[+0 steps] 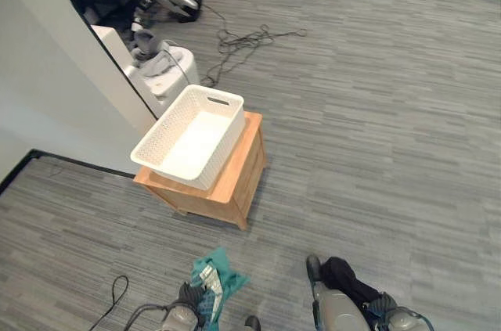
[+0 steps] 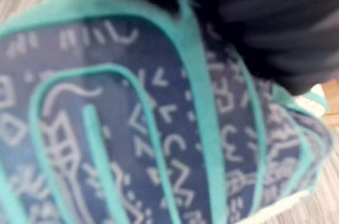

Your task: Tidy up the quilt and then pick up the clothes from the bed and put them into the laundry hamper.

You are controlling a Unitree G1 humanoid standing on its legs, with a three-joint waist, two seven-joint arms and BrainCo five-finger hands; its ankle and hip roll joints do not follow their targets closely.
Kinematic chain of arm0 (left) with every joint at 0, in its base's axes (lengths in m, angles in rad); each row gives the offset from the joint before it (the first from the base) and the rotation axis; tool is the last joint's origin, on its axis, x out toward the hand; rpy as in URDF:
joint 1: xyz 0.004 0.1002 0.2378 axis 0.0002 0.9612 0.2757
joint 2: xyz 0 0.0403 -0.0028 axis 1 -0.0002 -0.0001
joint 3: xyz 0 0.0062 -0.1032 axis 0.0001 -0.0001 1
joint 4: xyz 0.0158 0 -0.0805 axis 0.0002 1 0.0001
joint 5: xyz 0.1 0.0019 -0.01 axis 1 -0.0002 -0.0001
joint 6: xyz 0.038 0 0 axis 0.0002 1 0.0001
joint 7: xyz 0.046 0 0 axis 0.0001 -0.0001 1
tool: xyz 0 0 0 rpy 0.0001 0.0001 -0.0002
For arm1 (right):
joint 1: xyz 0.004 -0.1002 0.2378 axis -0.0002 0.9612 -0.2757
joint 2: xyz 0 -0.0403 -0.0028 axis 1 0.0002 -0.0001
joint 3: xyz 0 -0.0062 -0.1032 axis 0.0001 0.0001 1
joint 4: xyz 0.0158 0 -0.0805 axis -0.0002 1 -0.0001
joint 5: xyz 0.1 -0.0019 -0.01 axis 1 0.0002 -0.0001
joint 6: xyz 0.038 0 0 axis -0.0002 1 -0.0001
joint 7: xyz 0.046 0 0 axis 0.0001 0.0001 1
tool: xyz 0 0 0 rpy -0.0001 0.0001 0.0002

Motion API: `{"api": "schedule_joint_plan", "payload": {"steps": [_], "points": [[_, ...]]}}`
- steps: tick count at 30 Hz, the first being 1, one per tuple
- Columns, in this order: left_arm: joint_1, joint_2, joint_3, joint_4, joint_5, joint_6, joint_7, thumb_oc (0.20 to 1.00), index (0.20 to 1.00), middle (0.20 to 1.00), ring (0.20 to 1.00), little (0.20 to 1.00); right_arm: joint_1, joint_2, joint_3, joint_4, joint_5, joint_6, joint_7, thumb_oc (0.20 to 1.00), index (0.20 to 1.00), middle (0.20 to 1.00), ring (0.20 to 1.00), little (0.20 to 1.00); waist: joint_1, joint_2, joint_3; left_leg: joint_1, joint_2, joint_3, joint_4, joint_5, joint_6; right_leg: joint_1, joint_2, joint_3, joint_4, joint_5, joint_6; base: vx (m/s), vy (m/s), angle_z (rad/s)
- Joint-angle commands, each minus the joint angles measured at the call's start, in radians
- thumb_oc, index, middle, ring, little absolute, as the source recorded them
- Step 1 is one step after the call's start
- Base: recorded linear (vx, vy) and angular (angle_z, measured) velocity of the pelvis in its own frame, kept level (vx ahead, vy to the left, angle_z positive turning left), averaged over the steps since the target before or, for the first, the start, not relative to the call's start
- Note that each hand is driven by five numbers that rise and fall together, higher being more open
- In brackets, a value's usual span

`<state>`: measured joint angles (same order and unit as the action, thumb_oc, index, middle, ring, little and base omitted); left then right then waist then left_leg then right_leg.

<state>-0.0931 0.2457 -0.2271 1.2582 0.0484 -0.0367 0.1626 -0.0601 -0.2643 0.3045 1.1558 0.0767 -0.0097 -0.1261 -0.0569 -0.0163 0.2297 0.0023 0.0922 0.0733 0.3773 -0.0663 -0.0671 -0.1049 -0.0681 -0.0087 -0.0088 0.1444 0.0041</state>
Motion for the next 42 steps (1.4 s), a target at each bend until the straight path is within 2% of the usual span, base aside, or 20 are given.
{"api": "schedule_joint_plan", "payload": {"steps": [1, 2, 3, 5, 6, 7, 10, 12, 14, 15, 17, 20, 23, 24, 30, 33, 34, 35, 39, 42], "points": [[-0.040, 0.046, -0.024, -0.065, -0.030, -0.002, 0.033, 0.200, 0.200, 0.200, 0.200, 0.200, -0.039, -0.063, 0.023, -0.035, -0.008, -0.018, -0.003, 0.200, 0.200, 0.200, 0.200, 0.200, 0.022, -0.040, 0.104, -0.053, 0.115, 0.091, 0.190, 0.094, 0.021, 0.076, -0.056, 0.007, 0.030, -0.175, 0.058, 0.14, -0.129, 0.55], [-0.040, 0.047, -0.023, -0.065, -0.030, -0.002, 0.033, 0.200, 0.200, 0.200, 0.200, 0.200, -0.039, -0.062, 0.023, -0.035, -0.008, -0.018, -0.003, 0.200, 0.200, 0.200, 0.200, 0.200, 0.022, -0.041, 0.102, -0.055, 0.114, 0.092, 0.189, 0.096, 0.021, 0.074, -0.058, 0.007, 0.030, -0.174, 0.058, 0.42, -0.198, 0.43], [-0.030, 0.045, -0.016, -0.055, -0.031, 0.000, 0.034, 0.200, 0.200, 0.200, 0.200, 0.200, -0.053, -0.064, 0.023, -0.027, -0.001, -0.014, -0.003, 0.200, 0.200, 0.200, 0.200, 0.200, 0.046, -0.043, 0.104, -0.122, 0.047, 0.144, 0.152, 0.036, 0.027, 0.137, -0.057, -0.007, 0.006, -0.195, 0.056, 0.43, -0.067, 0.32], [-0.001, 0.036, -0.004, -0.034, -0.035, -0.001, 0.025, 0.200, 0.200, 0.200, 0.200, 0.200, -0.059, -0.064, 0.024, -0.029, -0.003, -0.016, 0.000, 0.200, 0.200, 0.200, 0.200, 0.200, 0.065, -0.038, 0.078, -0.164, -0.011, 0.205, -0.005, 0.016, 0.040, 0.197, -0.051, -0.020, -0.027, -0.223, 0.067, 0.58, -0.016, 0.16], [0.009, 0.029, 0.003, -0.028, -0.039, 0.002, 0.023, 0.200, 0.200, 0.200, 0.200, 0.200, -0.059, -0.064, 0.020, -0.031, -0.003, -0.018, 0.001, 0.200, 0.200, 0.200, 0.200, 0.200, 0.072, -0.033, 0.070, -0.165, -0.019, 0.234, -0.064, 0.013, 0.040, 0.231, -0.048, -0.032, -0.037, -0.241, 0.072, 0.61, 0.041, 0.04], [0.026, 0.026, 0.011, -0.016, -0.038, 0.003, 0.020, 0.200, 0.200, 0.200, 0.200, 0.200, -0.063, -0.062, 0.023, -0.034, -0.007, -0.022, -0.001, 0.200, 0.200, 0.200, 0.200, 0.200, 0.070, -0.015, 0.056, -0.166, -0.010, 0.326, -0.178, 0.062, 0.020, 0.262, -0.028, -0.054, -0.043, -0.269, 0.079, 0.60, 0.055, 0.24], [0.058, 0.029, 0.049, -0.010, -0.044, 0.015, 0.017, 0.200, 0.200, 0.200, 0.200, 0.200, -0.057, -0.057, 0.022, -0.047, -0.022, -0.023, -0.002, 0.200, 0.200, 0.200, 0.200, 0.200, 0.074, -0.016, 0.024, -0.137, 0.012, 0.479, -0.312, 0.100, 0.003, 0.340, -0.011, -0.118, -0.019, -0.337, 0.090, 0.57, 0.048, 0.65], [0.084, 0.040, 0.074, 0.005, -0.046, 0.022, 0.010, 0.200, 0.200, 0.200, 0.200, 0.200, -0.044, -0.040, 0.030, -0.070, -0.031, -0.029, 0.007, 0.200, 0.200, 0.200, 0.200, 0.200, 0.092, -0.027, -0.003, -0.088, -0.026, 0.452, -0.366, 0.080, 0.051, 0.342, -0.005, -0.151, 0.088, -0.345, 0.109, 0.52, 0.045, 0.39], [0.082, 0.050, 0.084, 0.023, -0.036, 0.033, 0.009, 0.200, 0.200, 0.200, 0.200, 0.200, -0.032, -0.019, 0.033, -0.110, -0.038, -0.036, 0.008, 0.200, 0.200, 0.200, 0.200, 0.200, 0.089, -0.044, 0.003, -0.030, -0.075, 0.400, -0.397, 0.048, 0.095, 0.268, -0.019, -0.163, 0.382, -0.260, 0.198, 0.42, 0.091, 0.44], [0.081, 0.057, 0.087, 0.025, -0.029, 0.039, 0.016, 0.200, 0.200, 0.200, 0.200, 0.200, -0.029, -0.015, 0.031, -0.138, -0.039, -0.034, 0.011, 0.200, 0.200, 0.200, 0.200, 0.200, 0.075, -0.045, 0.012, -0.002, -0.084, 0.380, -0.410, 0.038, 0.107, 0.202, -0.024, -0.138, 0.514, -0.231, 0.217, 0.30, 0.027, 0.64], [0.076, 0.070, 0.093, 0.022, -0.025, 0.036, 0.027, 0.200, 0.200, 0.200, 0.200, 0.200, -0.027, -0.020, 0.021, -0.239, -0.030, -0.046, 0.009, 0.200, 0.200, 0.200, 0.200, 0.200, 0.048, -0.019, 0.035, 0.056, -0.044, 0.344, -0.452, 0.056, 0.100, 0.049, 0.013, -0.077, 0.645, -0.195, 0.206, 0.25, -0.105, 0.89], [0.063, 0.084, 0.076, -0.005, -0.025, 0.015, 0.030, 0.200, 0.200, 0.200, 0.200, 0.200, 0.001, -0.055, 0.013, -0.378, -0.018, -0.060, 0.000, 0.200, 0.200, 0.200, 0.200, 0.200, 0.013, -0.017, 0.045, 0.080, -0.041, 0.239, -0.455, 0.058, 0.078, 0.029, 0.012, -0.012, 0.396, -0.265, 0.142, 0.33, -0.213, 1.20], [0.037, 0.105, 0.058, -0.042, -0.007, 0.013, 0.045, 0.200, 0.200, 0.200, 0.200, 0.200, 0.040, -0.125, -0.022, -0.476, -0.028, -0.060, -0.018, 0.200, 0.200, 0.200, 0.200, 0.200, -0.054, -0.028, 0.043, 0.087, -0.056, 0.122, -0.461, 0.035, 0.064, 0.026, 0.050, 0.287, 0.114, -0.232, 0.144, 0.27, -0.275, 2.26], [0.029, 0.108, 0.075, -0.068, -0.036, -0.011, 0.037, 0.200, 0.200, 0.200, 0.200, 0.200, 0.045, -0.144, -0.053, -0.545, -0.013, -0.070, -0.030, 0.200, 0.200, 0.200, 0.200, 0.200, -0.044, -0.042, 0.032, 0.094, -0.056, 0.091, -0.443, 0.022, 0.057, 0.032, 0.040, 0.310, 0.099, -0.224, 0.132, 0.21, -0.236, 1.69], [0.064, 0.088, 0.142, -0.087, -0.106, -0.026, 0.049, 0.200, 0.200, 0.200, 0.200, 0.200, 0.050, -0.265, -0.185, -0.821, -0.003, -0.119, -0.038, 0.200, 0.200, 0.200, 0.200, 0.200, -0.038, -0.040, 0.018, 0.067, -0.039, 0.072, -0.436, 0.042, 0.018, 0.090, 0.006, 0.216, -0.027, -0.182, 0.119, 0.10, -0.236, 0.64], [0.087, 0.071, 0.161, -0.079, -0.111, -0.030, 0.044, 0.200, 0.200, 0.200, 0.200, 0.200, 0.045, -0.318, -0.233, -0.956, -0.009, -0.140, -0.030, 0.200, 0.200, 0.200, 0.200, 0.200, -0.051, -0.044, 0.017, 0.051, -0.015, 0.125, -0.415, 0.038, 0.004, 0.106, -0.020, 0.165, -0.046, -0.178, 0.116, -0.01, -0.077, 0.47], [0.116, 0.062, 0.183, -0.065, -0.112, -0.024, 0.033, 0.200, 0.200, 0.200, 0.200, 0.200, 0.011, -0.377, -0.269, -1.091, -0.020, -0.165, -0.028, 0.200, 0.200, 0.200, 0.200, 0.200, -0.067, -0.048, 0.013, 0.076, 0.021, 0.238, -0.364, 0.004, -0.007, 0.113, -0.046, 0.109, -0.042, -0.182, 0.114, -0.03, -0.039, 0.87], [0.128, 0.061, 0.186, -0.063, -0.102, -0.023, 0.029, 0.200, 0.200, 0.200, 0.200, 0.200, -0.004, -0.396, -0.290, -1.131, -0.018, -0.175, -0.025, 0.200, 0.200, 0.200, 0.200, 0.200, -0.072, -0.044, 0.004, 0.090, 0.036, 0.272, -0.358, 0.006, -0.014, 0.121, -0.048, 0.088, -0.049, -0.185, 0.111, -0.03, -0.045, 0.86], [0.172, 0.056, 0.171, -0.045, -0.073, -0.013, 0.008, 0.200, 0.200, 0.200, 0.200, 0.200, -0.186, -0.507, -0.242, -1.291, -0.026, -0.202, 0.001, 0.200, 0.200, 0.200, 0.200, 0.200, -0.063, -0.016, -0.032, 0.129, 0.055, 0.304, -0.432, 0.051, -0.030, 0.161, -0.039, 0.029, -0.055, -0.204, 0.114, 0.09, 0.013, 0.55], [0.173, 0.058, 0.160, -0.042, -0.075, -0.010, -0.001, 0.200, 0.200, 0.200, 0.200, 0.200, -0.291, -0.535, -0.173, -1.298, -0.013, -0.201, 0.016, 0.200, 0.200, 0.200, 0.200, 0.200, -0.050, -0.017, -0.037, 0.144, 0.054, 0.302, -0.455, 0.058, -0.031, 0.175, -0.039, 0.011, -0.059, -0.207, 0.115, 0.08, 0.028, 0.27]]}}
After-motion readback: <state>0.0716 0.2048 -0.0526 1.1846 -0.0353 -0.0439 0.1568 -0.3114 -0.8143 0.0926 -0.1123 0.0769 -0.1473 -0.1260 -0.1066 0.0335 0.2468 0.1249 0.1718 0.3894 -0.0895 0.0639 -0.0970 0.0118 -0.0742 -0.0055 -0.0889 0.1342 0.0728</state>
